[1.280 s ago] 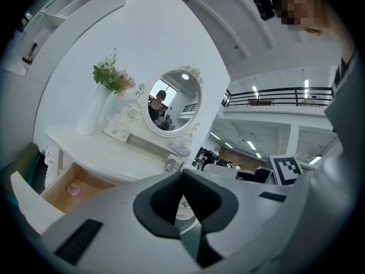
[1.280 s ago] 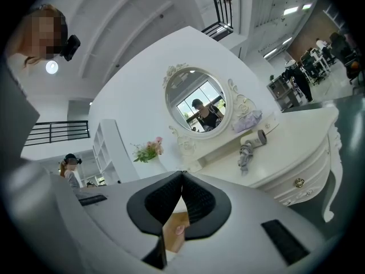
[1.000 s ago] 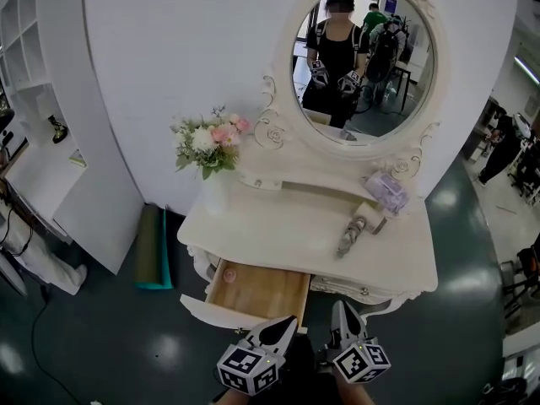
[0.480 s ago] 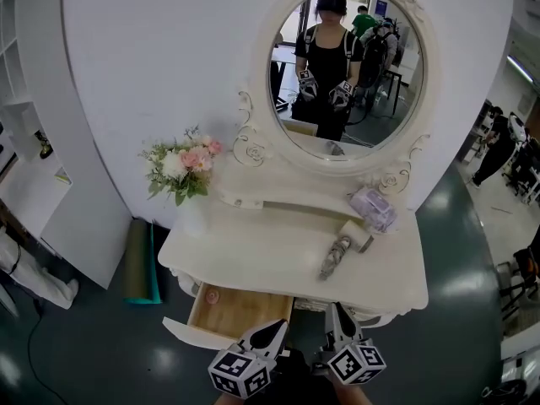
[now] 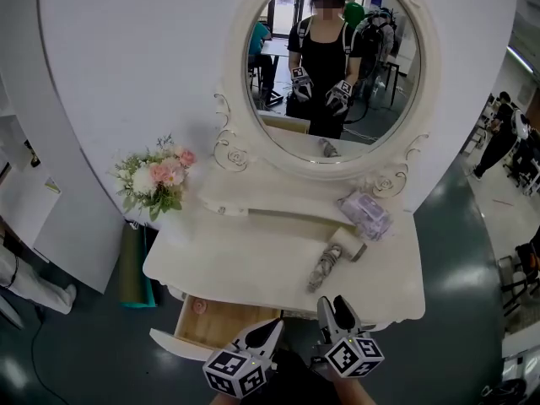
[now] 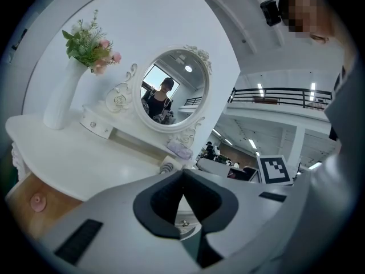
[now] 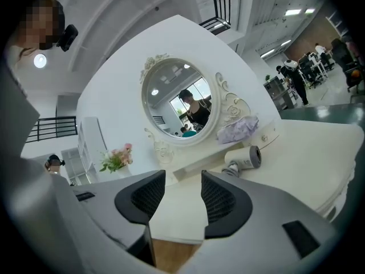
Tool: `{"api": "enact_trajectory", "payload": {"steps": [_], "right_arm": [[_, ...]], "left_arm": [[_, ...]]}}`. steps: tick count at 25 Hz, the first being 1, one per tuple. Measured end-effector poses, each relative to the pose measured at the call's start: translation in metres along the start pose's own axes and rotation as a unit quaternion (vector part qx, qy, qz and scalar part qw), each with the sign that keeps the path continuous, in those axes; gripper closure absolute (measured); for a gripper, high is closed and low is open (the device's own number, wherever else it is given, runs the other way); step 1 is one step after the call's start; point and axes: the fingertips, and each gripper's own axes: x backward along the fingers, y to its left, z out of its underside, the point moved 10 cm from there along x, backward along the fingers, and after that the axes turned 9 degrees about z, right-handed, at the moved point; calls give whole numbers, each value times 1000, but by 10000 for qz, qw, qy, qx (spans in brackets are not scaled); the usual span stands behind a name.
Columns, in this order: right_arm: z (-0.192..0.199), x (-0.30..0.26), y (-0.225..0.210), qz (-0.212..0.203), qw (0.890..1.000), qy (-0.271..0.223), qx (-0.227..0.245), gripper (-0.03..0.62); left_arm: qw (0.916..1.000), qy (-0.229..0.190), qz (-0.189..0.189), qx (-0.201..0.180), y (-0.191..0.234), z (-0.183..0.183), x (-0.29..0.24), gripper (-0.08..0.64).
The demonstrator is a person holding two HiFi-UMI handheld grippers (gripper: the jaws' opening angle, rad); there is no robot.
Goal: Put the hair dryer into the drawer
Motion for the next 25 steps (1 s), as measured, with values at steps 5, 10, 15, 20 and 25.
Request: {"api": "enact_trajectory", "payload": {"steps": [5, 10, 15, 20, 25], "right_arm": [[-11, -32, -13, 208, 9996, 192, 27, 303], [-22, -65, -26, 269, 9992, 291, -62, 276], [-26, -98, -34, 206, 9988, 428, -95, 275], [-20, -120, -48, 480, 9963, 655, -291, 275], [-9, -145, -59, 1213, 9880, 900, -317, 275]], "left_arm": [[9999, -94, -66, -15, 3, -16, -23, 538], [9996, -163, -224, -40, 8, -28, -42, 538], [9987, -203, -466, -24, 21, -33, -59, 538], [9979, -104, -635, -11, 28, -37, -78, 537], [9964, 1, -830, 142, 36, -35, -91, 538]]}}
